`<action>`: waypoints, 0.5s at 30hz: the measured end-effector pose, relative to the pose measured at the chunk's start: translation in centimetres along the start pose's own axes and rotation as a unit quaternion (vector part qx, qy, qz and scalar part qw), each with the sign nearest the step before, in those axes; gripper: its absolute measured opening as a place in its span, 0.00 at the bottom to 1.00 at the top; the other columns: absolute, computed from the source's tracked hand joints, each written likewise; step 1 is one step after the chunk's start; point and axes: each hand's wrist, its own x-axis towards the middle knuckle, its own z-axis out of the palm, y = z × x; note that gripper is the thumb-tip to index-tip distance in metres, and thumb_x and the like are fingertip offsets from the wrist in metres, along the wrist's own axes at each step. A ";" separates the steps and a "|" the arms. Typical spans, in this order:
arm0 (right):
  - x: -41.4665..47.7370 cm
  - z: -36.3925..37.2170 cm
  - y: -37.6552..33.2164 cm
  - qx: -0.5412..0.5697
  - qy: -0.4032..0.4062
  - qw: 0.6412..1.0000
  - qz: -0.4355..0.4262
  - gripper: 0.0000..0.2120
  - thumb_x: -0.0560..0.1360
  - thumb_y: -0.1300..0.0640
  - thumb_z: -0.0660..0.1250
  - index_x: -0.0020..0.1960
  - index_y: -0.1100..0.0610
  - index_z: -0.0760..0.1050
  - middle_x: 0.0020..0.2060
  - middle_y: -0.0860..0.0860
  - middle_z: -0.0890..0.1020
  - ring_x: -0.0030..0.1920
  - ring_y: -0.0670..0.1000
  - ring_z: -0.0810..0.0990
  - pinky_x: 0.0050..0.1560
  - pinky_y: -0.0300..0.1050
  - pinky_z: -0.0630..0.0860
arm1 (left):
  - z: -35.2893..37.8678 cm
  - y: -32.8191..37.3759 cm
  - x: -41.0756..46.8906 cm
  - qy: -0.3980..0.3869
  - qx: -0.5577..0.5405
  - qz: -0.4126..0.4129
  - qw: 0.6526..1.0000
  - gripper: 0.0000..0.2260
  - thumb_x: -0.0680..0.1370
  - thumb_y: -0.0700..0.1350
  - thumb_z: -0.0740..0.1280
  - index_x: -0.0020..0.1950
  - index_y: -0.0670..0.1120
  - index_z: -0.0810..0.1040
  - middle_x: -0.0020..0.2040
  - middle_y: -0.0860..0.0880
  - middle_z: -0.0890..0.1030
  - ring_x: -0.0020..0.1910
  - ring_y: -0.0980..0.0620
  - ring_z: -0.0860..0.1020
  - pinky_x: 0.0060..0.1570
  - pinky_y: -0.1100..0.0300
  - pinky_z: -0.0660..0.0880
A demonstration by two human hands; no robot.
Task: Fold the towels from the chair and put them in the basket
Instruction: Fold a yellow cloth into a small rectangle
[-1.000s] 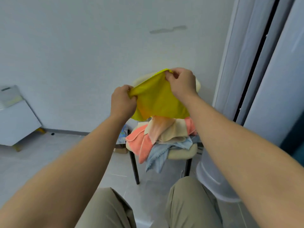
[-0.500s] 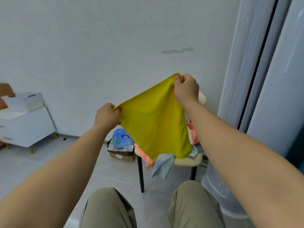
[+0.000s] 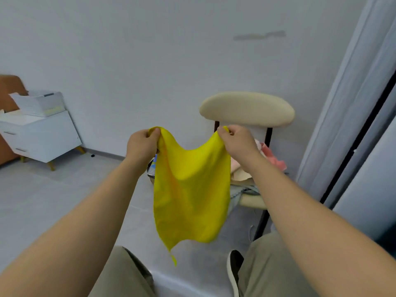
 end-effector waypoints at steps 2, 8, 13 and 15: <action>-0.2 2.8 2.2 -0.001 -0.040 0.999 0.014 0.15 0.81 0.51 0.63 0.38 0.56 0.72 0.31 0.49 0.71 0.32 0.48 0.68 0.35 0.45 0.61 | 0.1 -3.0 1.1 0.019 0.012 -0.011 1.000 0.23 0.76 0.58 0.66 0.42 0.36 0.77 0.33 0.45 0.72 0.34 0.49 0.70 0.37 0.51 0.69; -0.7 11.3 6.8 0.081 -0.137 0.980 0.119 0.07 0.72 0.59 0.69 0.47 0.48 0.78 0.43 0.48 0.81 0.42 0.54 0.80 0.41 0.54 0.78 | 0.3 -11.2 3.2 0.004 -0.007 -0.052 0.999 0.27 0.69 0.65 0.68 0.42 0.39 0.80 0.33 0.45 0.74 0.35 0.51 0.71 0.36 0.49 0.71; 0.0 18.4 8.9 0.113 -0.224 0.956 0.151 0.14 0.76 0.68 0.63 0.58 0.56 0.77 0.43 0.51 0.83 0.42 0.48 0.78 0.38 0.31 0.72 | 0.2 -17.3 3.6 -0.012 -0.004 -0.097 0.995 0.17 0.73 0.60 0.71 0.42 0.46 0.84 0.36 0.42 0.81 0.36 0.52 0.74 0.38 0.47 0.75; -0.1 20.4 9.9 0.097 -0.258 0.953 0.126 0.12 0.78 0.57 0.68 0.62 0.52 0.78 0.47 0.49 0.84 0.45 0.44 0.79 0.41 0.27 0.71 | 0.0 -19.4 3.6 -0.021 0.009 -0.109 0.994 0.15 0.72 0.57 0.74 0.42 0.45 0.84 0.37 0.38 0.81 0.35 0.52 0.75 0.37 0.44 0.76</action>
